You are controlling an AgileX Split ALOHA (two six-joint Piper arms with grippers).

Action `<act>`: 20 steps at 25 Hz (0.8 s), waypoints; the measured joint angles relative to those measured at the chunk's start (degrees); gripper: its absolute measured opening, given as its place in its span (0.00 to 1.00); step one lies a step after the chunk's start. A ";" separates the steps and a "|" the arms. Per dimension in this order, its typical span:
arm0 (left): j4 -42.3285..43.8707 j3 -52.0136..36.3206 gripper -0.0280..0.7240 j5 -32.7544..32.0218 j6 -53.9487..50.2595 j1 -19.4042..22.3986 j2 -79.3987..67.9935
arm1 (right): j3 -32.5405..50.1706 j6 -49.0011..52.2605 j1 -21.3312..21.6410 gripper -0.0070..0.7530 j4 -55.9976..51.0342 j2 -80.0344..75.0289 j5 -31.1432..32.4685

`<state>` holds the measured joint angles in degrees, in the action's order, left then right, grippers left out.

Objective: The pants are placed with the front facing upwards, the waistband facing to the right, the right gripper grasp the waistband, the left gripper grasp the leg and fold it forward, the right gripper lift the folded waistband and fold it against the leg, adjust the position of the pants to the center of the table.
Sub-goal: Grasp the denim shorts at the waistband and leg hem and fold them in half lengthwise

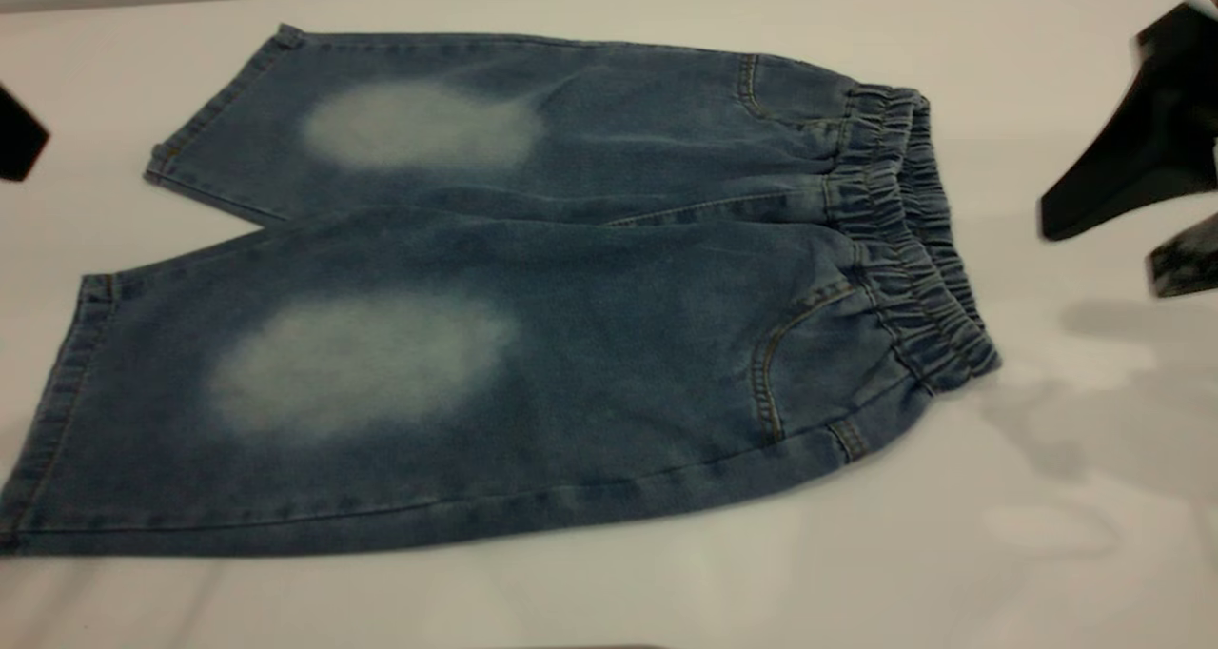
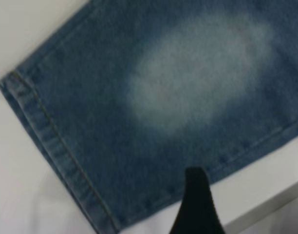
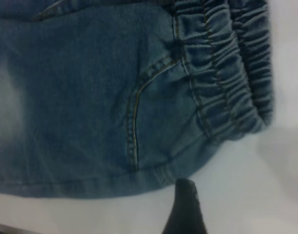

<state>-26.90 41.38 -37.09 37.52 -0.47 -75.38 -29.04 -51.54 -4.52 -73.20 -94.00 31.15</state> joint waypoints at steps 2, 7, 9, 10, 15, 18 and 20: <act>0.50 0.81 0.67 0.84 0.12 -1.85 -2.09 | -0.02 -6.71 0.00 0.68 -6.24 -4.03 -0.23; 0.78 1.13 0.67 5.72 0.27 -6.95 -7.80 | -0.45 -19.69 0.00 0.68 -19.73 -14.11 2.78; 0.79 1.24 0.67 7.49 0.27 -8.05 -9.80 | -1.13 -24.04 0.00 0.67 -23.66 -17.36 4.08; 0.79 1.31 0.67 8.05 0.27 -8.48 -10.48 | -1.55 -25.52 0.00 0.67 -25.39 -18.88 4.56; 0.67 1.43 0.67 8.72 0.27 -8.84 -11.80 | -4.27 -29.23 0.00 0.66 -28.11 -24.29 6.86; 0.63 1.43 0.67 8.72 0.27 -8.84 -11.80 | -5.07 -29.39 0.00 0.65 -28.48 -25.93 7.03; 0.63 1.43 0.67 8.83 0.22 -8.84 -11.84 | -5.19 -29.69 0.00 0.65 -28.84 -26.22 7.35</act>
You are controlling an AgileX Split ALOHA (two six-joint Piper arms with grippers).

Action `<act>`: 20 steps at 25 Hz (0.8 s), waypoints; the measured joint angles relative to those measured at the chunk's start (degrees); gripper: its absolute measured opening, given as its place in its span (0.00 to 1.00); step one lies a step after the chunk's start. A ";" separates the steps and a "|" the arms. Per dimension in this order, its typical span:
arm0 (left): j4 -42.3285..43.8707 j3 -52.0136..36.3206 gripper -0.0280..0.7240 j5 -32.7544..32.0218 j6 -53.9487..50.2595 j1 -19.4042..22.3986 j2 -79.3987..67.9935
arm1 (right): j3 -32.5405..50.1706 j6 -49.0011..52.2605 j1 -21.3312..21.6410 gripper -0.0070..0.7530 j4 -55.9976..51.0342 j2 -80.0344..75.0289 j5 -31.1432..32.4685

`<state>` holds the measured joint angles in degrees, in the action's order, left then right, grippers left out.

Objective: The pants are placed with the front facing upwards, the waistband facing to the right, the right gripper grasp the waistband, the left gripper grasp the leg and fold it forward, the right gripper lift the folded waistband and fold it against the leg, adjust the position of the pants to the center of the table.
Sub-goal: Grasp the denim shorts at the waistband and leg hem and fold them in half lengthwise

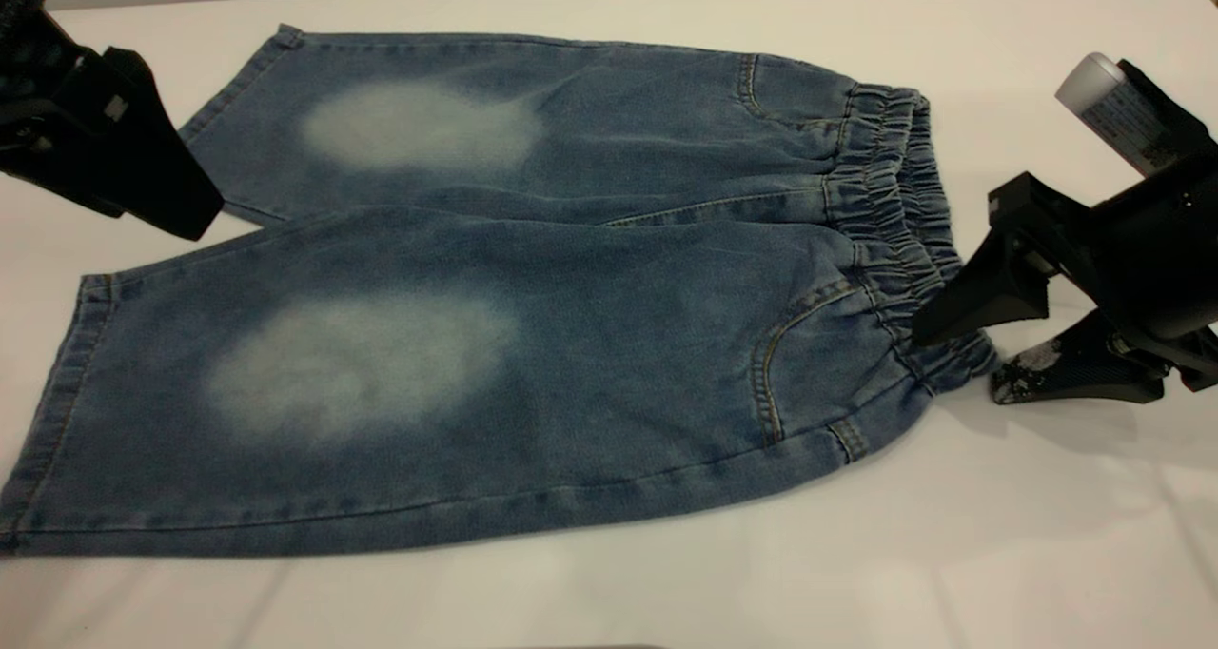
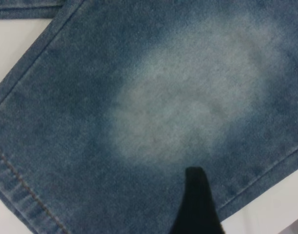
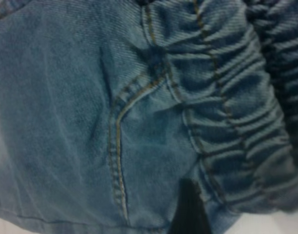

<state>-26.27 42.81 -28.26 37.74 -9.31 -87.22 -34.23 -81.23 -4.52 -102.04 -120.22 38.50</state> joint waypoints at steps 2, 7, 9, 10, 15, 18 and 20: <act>0.00 0.00 0.67 0.00 -0.06 0.00 0.00 | 0.00 -0.63 0.00 0.65 -0.69 -0.26 0.13; 0.00 0.00 0.67 0.04 -0.16 0.00 0.00 | -0.62 -3.50 0.00 0.65 -1.71 -0.33 0.30; 0.00 0.00 0.66 0.04 -0.16 0.00 0.00 | -1.64 -4.00 0.00 0.65 -1.57 -0.73 0.63; 0.00 0.00 0.66 0.04 -0.16 0.00 0.00 | -2.04 -3.95 0.00 0.65 -1.14 -0.95 1.10; 0.00 0.00 0.65 -0.02 -0.16 0.00 0.00 | -3.40 -3.31 0.00 0.65 0.84 -3.06 4.41; 0.00 0.00 0.65 -0.69 -0.18 0.00 0.00 | -3.39 -3.11 0.02 0.61 1.09 -3.20 4.73; 0.22 0.00 0.65 -1.69 -0.18 0.00 0.00 | -3.39 -3.11 0.02 0.54 1.41 -3.31 4.54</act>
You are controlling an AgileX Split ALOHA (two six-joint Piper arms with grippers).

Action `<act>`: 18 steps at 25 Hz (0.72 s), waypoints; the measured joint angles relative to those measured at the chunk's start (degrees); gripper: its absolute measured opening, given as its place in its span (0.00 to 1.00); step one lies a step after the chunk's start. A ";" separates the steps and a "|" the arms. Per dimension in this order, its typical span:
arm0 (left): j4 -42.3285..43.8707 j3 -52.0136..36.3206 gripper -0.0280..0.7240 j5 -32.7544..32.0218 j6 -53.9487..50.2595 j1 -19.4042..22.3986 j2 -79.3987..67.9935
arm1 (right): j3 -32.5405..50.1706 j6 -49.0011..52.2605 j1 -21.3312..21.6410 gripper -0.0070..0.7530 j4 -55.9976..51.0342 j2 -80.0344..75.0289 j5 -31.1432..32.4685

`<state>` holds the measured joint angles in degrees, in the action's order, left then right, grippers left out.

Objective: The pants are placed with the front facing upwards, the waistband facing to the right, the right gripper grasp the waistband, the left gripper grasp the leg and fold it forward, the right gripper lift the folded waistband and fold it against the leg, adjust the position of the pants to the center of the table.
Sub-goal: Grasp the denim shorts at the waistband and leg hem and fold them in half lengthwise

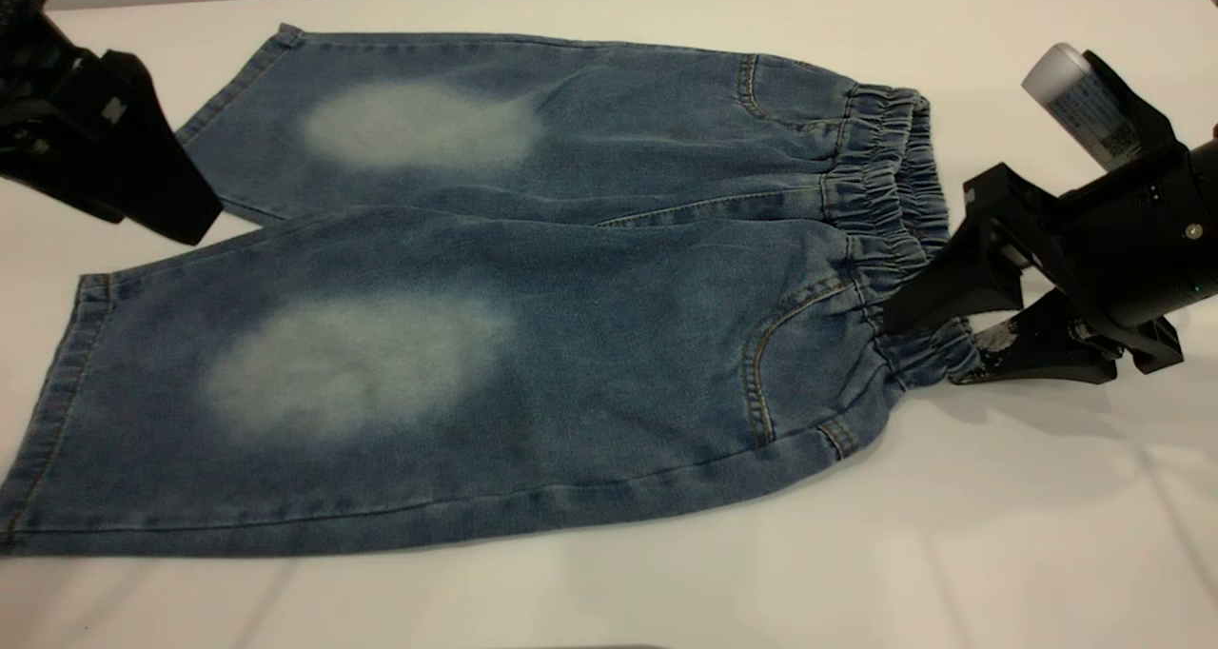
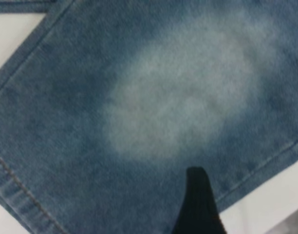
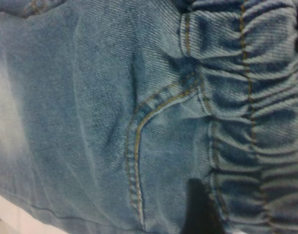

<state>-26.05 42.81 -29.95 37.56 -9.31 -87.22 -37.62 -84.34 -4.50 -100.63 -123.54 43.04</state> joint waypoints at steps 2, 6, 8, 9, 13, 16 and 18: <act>1.37 0.00 0.65 -0.83 -0.26 0.00 0.00 | 0.00 0.00 0.00 0.45 0.58 -0.29 -0.26; 6.80 -0.70 0.65 -1.26 -1.51 0.00 -0.23 | 0.00 -0.51 0.00 0.21 1.39 -0.50 -0.54; 10.09 -0.79 0.65 -1.78 -3.76 0.00 -1.10 | 0.00 -0.69 0.00 0.10 1.17 -0.50 -0.54; 11.93 -0.79 0.65 -1.83 -4.85 0.00 -1.59 | 0.00 -0.68 0.00 0.08 1.01 -0.50 -0.54; 19.86 -0.79 0.65 -2.65 -8.02 0.00 -3.95 | 0.00 -1.28 0.00 0.07 -0.37 -0.50 0.31; 23.58 -0.79 0.65 -4.47 -8.15 0.00 -7.25 | 0.00 -2.23 0.00 0.07 -1.60 -0.50 2.01; 25.33 -0.79 0.65 -6.03 -8.09 0.00 -9.60 | 0.00 -3.13 0.00 0.07 -2.25 -0.50 2.55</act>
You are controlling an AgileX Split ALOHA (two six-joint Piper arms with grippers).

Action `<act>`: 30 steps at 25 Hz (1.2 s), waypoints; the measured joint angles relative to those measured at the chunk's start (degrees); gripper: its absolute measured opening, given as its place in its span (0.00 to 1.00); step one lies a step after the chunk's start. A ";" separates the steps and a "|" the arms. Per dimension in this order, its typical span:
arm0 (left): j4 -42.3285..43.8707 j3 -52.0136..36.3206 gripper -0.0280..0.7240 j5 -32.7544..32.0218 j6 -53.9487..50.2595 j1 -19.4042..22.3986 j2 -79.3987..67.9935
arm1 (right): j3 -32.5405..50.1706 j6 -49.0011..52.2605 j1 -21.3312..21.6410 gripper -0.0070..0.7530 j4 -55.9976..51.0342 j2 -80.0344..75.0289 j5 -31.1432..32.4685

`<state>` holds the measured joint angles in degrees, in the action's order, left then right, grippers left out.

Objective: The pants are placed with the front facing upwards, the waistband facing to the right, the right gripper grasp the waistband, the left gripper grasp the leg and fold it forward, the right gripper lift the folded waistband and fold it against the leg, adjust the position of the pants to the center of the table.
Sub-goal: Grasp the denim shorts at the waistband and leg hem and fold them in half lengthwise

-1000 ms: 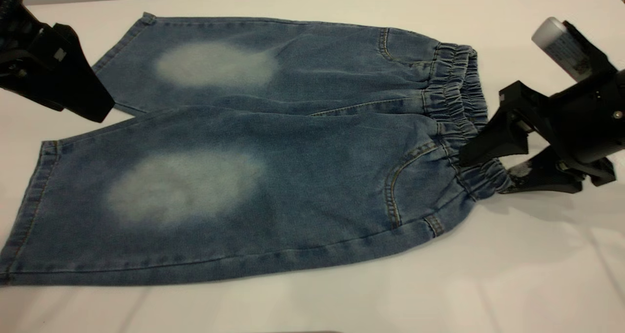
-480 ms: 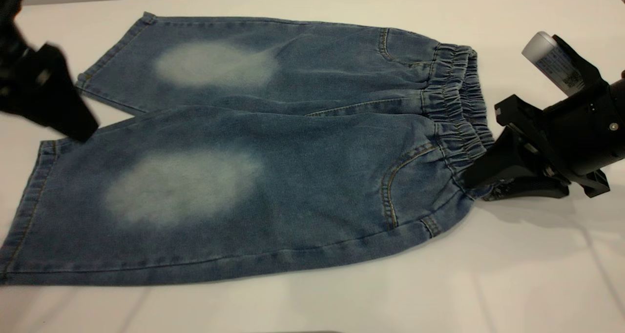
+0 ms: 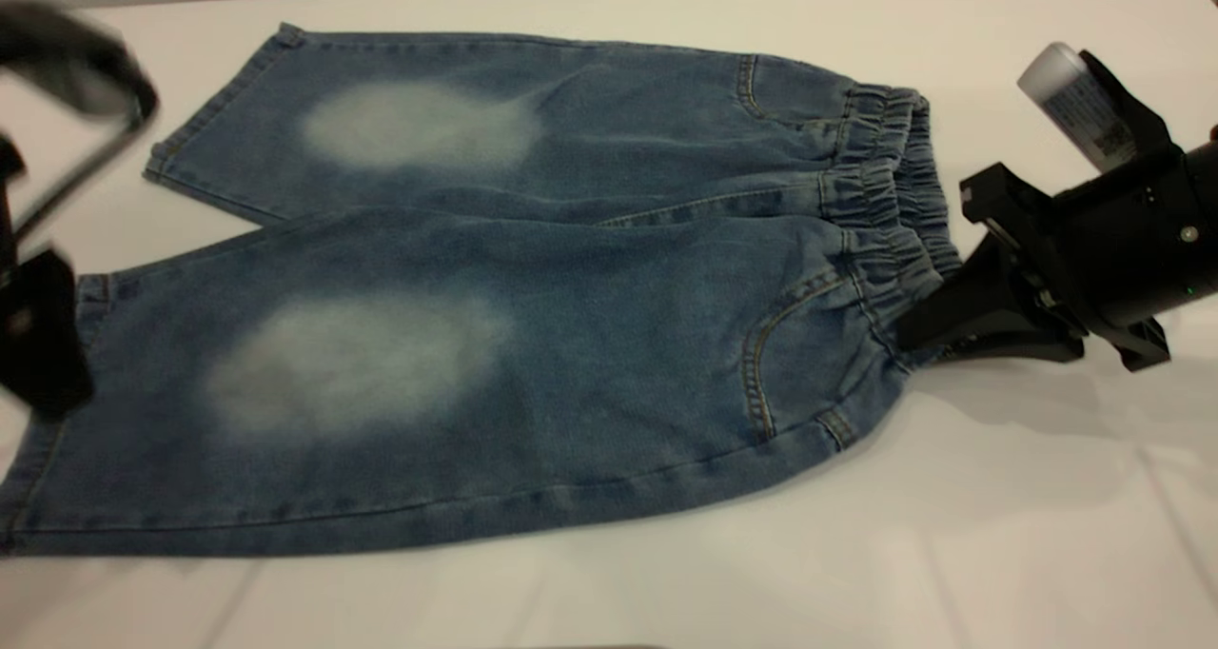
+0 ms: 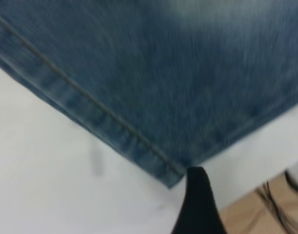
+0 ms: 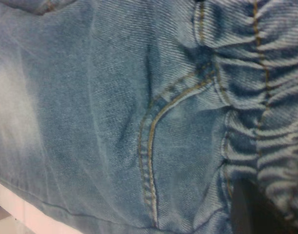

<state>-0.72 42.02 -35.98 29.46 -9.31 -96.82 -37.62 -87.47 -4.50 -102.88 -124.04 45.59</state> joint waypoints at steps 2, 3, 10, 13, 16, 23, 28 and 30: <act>2.45 0.00 0.65 -0.64 0.05 0.00 -1.93 | 0.00 -0.14 0.00 0.07 -0.56 0.00 0.19; 3.86 0.00 0.65 -0.42 0.00 0.00 -2.72 | 0.00 -0.29 0.00 0.07 -0.78 0.00 0.26; 7.07 0.05 0.65 1.96 3.07 0.00 -8.91 | 0.00 -0.55 0.00 0.07 -1.01 0.00 0.42; 7.75 0.05 0.65 2.79 3.54 0.00 -11.61 | 0.00 -0.55 0.00 0.07 -1.07 0.00 0.42; 8.76 0.12 0.65 4.98 3.12 0.00 -13.28 | 0.00 -0.55 0.00 0.07 -1.07 0.00 0.57; 9.01 0.16 0.65 6.66 3.12 0.00 -17.49 | 0.00 -0.55 0.00 0.07 -1.07 0.00 0.75; 9.26 0.46 0.65 6.90 2.78 0.00 -18.88 | 0.00 -0.55 0.00 0.07 -1.00 0.00 0.81; 9.40 0.67 0.64 6.85 2.57 0.00 -19.08 | 0.00 -0.55 0.00 0.08 -0.81 0.00 0.85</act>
<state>8.68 42.69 -29.13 32.04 -9.31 -115.91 -37.62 -88.02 -4.50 -103.69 -124.04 46.44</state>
